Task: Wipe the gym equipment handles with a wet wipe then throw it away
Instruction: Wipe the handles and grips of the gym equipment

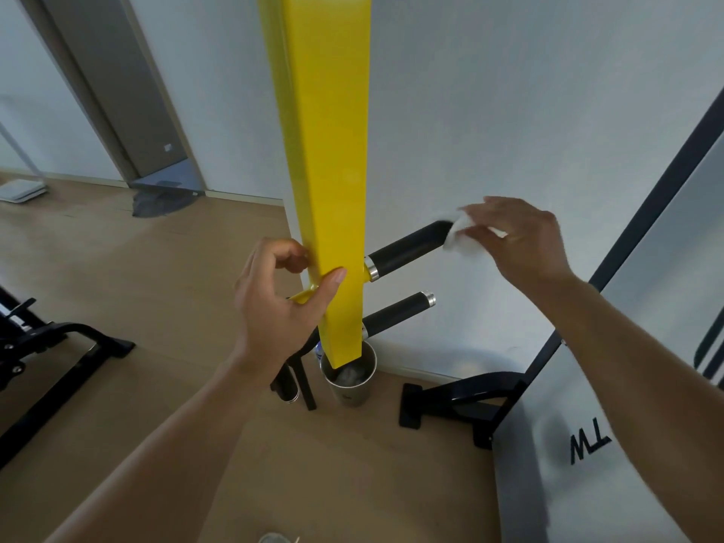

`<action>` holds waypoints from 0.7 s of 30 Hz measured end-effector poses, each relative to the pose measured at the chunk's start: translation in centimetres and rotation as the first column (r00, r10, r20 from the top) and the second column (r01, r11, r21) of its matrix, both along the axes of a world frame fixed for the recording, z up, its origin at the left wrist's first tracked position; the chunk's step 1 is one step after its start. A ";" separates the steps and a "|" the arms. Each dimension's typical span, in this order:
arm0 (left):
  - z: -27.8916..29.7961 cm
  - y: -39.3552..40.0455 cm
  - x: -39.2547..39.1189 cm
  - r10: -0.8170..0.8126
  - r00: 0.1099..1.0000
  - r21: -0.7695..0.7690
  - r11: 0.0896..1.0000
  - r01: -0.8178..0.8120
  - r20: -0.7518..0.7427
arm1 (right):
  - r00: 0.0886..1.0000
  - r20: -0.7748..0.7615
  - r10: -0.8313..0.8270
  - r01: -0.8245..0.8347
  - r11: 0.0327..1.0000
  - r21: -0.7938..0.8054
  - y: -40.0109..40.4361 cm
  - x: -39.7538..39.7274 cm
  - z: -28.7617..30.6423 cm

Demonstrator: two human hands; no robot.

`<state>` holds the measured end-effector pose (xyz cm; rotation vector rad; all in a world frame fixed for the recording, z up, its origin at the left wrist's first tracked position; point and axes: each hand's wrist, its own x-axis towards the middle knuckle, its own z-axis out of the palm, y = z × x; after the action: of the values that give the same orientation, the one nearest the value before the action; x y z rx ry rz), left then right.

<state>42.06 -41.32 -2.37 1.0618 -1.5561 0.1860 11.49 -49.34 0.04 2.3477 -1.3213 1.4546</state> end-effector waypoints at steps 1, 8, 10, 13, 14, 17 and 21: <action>0.0 0.0 0.0 -0.001 1.000 0.000 1.000 0.001 -0.002 | 0.969 0.232 -0.081 0.045 0.987 0.156 0.4 0.4 -0.7; -0.5 0.0 0.2 -0.020 1.000 -0.013 1.000 0.020 0.002 | 0.074 0.850 -0.522 -0.763 0.519 0.385 3.7 4.0 -10.1; -0.5 0.1 0.2 -0.017 1.000 -0.024 1.000 0.017 0.008 | -0.022 0.850 -0.526 -0.846 0.462 0.264 4.9 4.9 -11.5; -0.5 0.1 0.2 -0.014 1.000 -0.016 1.000 0.014 0.011 | -0.149 0.854 -0.499 -0.869 0.479 0.128 5.8 5.4 -12.0; -0.5 0.1 0.3 -0.015 1.000 -0.011 1.000 0.015 0.010 | -0.176 0.855 -0.488 -0.857 0.503 0.110 5.8 5.4 -12.1; -0.6 0.0 0.3 -0.019 1.000 -0.013 1.000 0.019 0.009 | -0.162 0.870 -0.466 -0.764 0.617 0.189 5.4 5.6 -11.5; -0.6 0.1 0.3 -0.015 1.000 -0.021 1.000 0.015 0.007 | 0.528 0.781 -0.333 -0.248 0.820 0.517 5.7 7.3 -10.9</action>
<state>42.33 -41.25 -3.01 1.0337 -1.5648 0.1957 18.78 -43.59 -10.87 1.7168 -2.3007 2.7133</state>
